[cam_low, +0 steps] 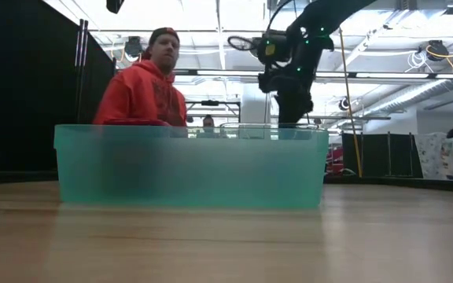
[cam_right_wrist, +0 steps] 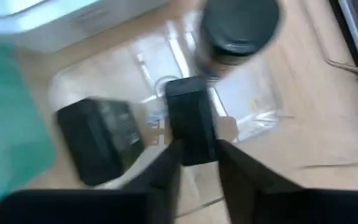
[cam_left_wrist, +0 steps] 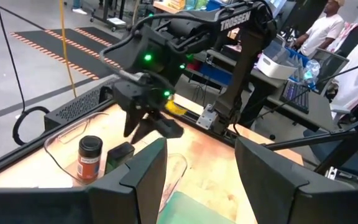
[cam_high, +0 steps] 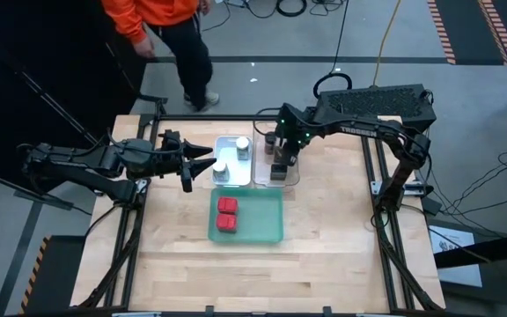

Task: Sort spices by type
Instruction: Put the black spice can into the transparent bin, then return to Home Position

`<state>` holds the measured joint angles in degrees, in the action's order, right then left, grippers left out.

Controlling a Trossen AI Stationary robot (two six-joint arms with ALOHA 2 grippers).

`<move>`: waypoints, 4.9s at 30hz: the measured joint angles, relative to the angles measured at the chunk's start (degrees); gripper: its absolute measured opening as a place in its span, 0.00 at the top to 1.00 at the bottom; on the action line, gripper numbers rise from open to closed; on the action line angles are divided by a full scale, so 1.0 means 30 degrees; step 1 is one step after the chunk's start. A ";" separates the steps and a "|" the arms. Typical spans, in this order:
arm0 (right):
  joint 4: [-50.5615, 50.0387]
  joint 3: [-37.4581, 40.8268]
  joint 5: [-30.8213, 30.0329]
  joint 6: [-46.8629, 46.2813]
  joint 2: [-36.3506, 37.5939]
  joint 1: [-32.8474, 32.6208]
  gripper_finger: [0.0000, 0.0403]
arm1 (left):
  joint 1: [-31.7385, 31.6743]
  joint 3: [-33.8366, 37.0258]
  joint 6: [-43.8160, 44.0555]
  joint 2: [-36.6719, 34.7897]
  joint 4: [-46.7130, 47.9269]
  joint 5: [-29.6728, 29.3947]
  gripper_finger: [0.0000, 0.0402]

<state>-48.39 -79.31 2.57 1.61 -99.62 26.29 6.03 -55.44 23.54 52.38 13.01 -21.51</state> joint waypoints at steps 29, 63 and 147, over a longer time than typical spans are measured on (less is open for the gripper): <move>0.2800 0.0015 -0.2264 -0.3848 -0.1478 -0.1699 1.00 | -0.0009 0.0007 -0.0642 0.0007 0.0067 -0.0511 0.51; 0.2345 0.0029 -0.1985 -0.8605 -0.1313 -0.1411 1.00 | -0.0001 0.0007 -0.0609 0.0007 0.0006 -0.1029 0.51; 1.5063 0.8612 -0.2451 -0.2749 1.1305 -0.6172 1.00 | -0.0971 0.1591 -0.3865 -0.2151 -0.3525 0.4405 0.51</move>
<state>-3.20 -53.47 -4.78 -6.64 -65.70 7.78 3.11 -50.67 11.95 45.93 2.44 -8.30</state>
